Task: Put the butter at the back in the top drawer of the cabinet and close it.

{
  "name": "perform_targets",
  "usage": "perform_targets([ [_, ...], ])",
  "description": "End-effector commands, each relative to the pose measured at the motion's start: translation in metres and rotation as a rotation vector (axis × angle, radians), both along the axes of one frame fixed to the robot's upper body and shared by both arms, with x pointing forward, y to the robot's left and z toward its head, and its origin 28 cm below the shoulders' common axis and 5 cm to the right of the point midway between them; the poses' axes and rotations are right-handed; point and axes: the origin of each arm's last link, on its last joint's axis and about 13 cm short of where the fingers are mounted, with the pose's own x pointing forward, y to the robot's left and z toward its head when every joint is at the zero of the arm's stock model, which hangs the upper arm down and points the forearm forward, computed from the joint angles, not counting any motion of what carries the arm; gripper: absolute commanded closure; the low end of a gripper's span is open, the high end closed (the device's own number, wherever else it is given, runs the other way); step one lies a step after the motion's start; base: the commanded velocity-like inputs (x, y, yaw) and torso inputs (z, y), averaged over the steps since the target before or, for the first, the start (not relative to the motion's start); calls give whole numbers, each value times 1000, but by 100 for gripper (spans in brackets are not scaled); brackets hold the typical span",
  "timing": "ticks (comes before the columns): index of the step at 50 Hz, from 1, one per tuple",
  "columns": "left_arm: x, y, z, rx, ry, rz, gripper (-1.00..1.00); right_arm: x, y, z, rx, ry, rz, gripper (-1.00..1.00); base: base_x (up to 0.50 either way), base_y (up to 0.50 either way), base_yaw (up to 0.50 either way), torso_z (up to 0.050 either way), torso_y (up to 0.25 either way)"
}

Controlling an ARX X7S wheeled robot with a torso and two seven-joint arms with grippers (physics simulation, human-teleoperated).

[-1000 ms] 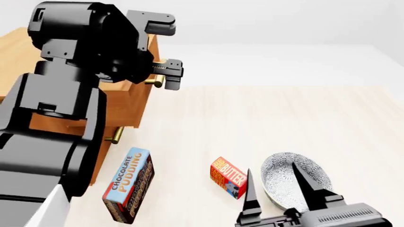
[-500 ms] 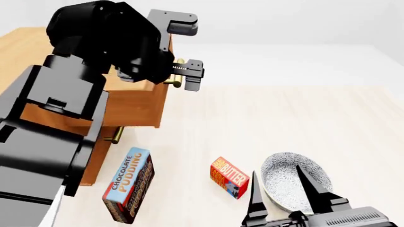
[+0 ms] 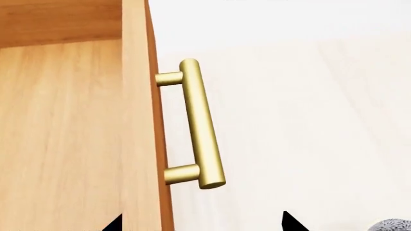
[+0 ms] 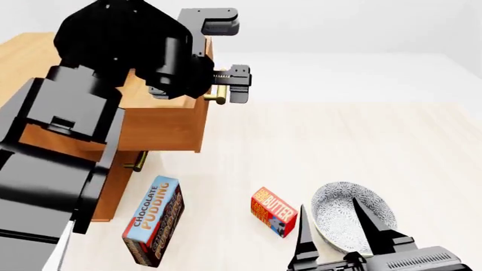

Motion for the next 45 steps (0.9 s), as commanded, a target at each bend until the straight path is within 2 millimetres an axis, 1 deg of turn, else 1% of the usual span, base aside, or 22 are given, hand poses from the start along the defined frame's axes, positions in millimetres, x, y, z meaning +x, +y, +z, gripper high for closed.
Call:
perform_targets([
  [1, -6, -10, 7, -169, 16, -82, -100, -1, 0, 0, 0, 0, 0, -100, 0, 0, 0, 0, 0],
  [9, -7, -12, 8, -197, 20, -87, -100, -2, 0, 1, -1, -3, 0, -100, 0, 0, 0, 0, 0],
  [17, -10, -18, 8, -183, 13, -107, -100, -2, -2, 2, -2, -5, -1, -100, 0, 0, 0, 0, 0],
  [21, -10, -17, 8, -119, -23, -79, -100, -2, -2, 2, -1, -5, -1, -100, 0, 0, 0, 0, 3],
  [22, -10, -16, 8, -82, -40, -66, -100, -2, -2, 2, -1, -6, 0, -100, 0, 0, 0, 0, 0],
  [28, -17, -13, 12, 14, -139, -58, -100, -3, -2, 4, -5, -9, 1, -100, 0, 0, 0, 0, 0],
  [34, -26, -8, 21, 61, -258, -30, -100, -4, -1, 4, -6, -11, 2, -100, 0, 0, 0, 0, 2],
  [38, -33, -3, 25, 49, -310, -17, -100, -4, 0, 3, -7, -7, 2, -100, 0, 0, 0, 0, 0],
  [42, -37, 3, 27, 69, -383, 28, -100, -4, 0, 3, -8, -4, 2, -100, 0, 0, 0, 0, 0],
  [45, -40, 9, 26, 124, -461, 70, -100, -3, 1, 2, -10, -2, 4, -100, 0, 0, 0, 0, 0],
])
